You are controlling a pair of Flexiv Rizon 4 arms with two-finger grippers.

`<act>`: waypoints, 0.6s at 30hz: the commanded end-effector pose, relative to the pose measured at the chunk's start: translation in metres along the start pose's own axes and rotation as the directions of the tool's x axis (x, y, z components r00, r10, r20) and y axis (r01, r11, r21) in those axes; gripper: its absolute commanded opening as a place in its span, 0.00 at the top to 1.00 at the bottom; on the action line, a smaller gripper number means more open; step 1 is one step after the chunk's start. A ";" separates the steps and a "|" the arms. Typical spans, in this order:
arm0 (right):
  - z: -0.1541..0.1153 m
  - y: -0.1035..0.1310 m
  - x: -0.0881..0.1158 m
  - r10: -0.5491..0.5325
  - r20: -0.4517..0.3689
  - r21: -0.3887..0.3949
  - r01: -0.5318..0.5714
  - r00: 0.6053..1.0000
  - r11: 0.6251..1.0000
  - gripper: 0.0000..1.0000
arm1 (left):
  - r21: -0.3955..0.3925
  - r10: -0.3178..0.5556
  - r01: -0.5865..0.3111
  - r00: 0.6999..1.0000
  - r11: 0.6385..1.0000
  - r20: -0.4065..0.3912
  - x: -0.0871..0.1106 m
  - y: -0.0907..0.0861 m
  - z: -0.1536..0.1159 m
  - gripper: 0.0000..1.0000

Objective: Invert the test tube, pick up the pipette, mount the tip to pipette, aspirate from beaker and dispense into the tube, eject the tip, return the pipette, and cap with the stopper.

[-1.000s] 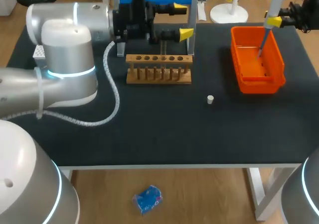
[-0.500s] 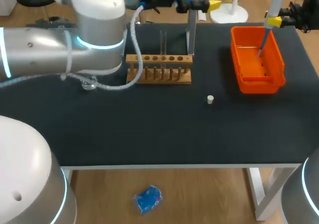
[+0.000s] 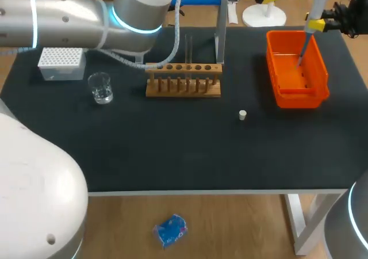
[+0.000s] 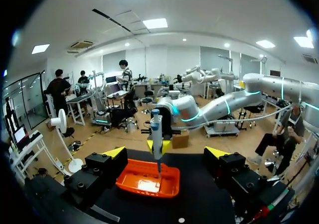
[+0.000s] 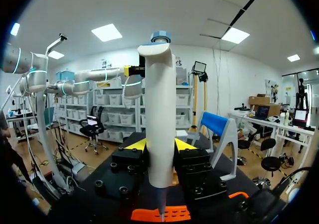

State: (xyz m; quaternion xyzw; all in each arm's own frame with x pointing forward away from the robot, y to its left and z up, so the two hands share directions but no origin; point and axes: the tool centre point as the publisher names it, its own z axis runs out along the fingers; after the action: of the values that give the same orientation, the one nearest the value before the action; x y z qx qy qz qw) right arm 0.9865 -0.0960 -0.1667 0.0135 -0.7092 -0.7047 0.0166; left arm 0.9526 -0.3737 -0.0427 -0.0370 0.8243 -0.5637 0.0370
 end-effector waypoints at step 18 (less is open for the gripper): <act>-0.002 0.000 -0.002 0.000 -0.006 0.000 0.000 1.000 1.000 1.00 | -0.168 -0.041 0.049 0.998 0.985 0.050 -0.029 0.014 0.024 0.00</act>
State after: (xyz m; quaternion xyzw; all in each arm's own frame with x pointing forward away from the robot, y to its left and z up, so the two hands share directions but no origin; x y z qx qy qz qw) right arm 0.9865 -0.0961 -0.1667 0.0135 -0.7092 -0.7047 0.0165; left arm 0.9723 -0.3744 -0.0611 -0.0731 0.8617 -0.5003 0.0427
